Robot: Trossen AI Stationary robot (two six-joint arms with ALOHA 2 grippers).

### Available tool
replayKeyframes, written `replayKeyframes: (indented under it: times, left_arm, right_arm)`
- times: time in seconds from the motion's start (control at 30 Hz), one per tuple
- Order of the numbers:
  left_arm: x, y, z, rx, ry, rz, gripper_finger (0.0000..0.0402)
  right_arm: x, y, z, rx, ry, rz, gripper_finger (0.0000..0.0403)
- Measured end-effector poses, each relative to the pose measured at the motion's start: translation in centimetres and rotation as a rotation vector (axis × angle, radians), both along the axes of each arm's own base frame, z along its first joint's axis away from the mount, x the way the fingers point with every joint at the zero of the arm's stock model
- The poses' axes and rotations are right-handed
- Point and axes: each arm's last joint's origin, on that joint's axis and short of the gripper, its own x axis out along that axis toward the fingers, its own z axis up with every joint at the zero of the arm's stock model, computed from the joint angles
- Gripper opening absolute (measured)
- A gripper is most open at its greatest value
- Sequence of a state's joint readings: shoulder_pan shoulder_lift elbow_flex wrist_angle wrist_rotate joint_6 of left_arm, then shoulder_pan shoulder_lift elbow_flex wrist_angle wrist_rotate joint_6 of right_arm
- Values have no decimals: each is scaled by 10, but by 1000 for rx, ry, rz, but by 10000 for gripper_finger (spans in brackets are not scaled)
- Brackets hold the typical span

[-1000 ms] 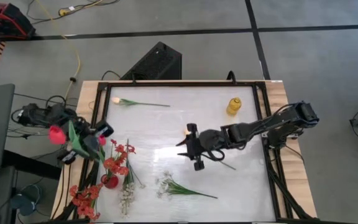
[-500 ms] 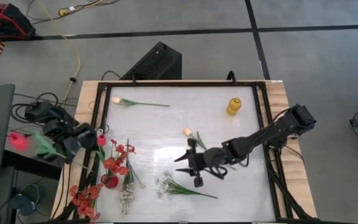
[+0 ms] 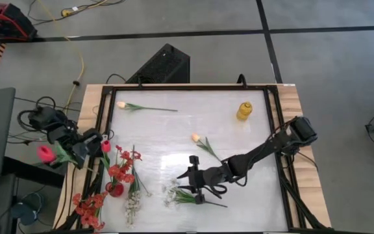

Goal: Sort flowers into vase by color
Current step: Put the red tulip into the red vase

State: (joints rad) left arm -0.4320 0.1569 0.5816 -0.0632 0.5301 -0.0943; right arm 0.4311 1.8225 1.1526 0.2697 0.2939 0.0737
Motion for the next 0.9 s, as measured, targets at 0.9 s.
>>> replayKeyframes:
  times: [0.9]
  left_arm:
    - [-7, 7, -27, -63, -56, 131, 0]
  right_arm:
    - [-3, 5, 4, 0, -9, 18, 152]
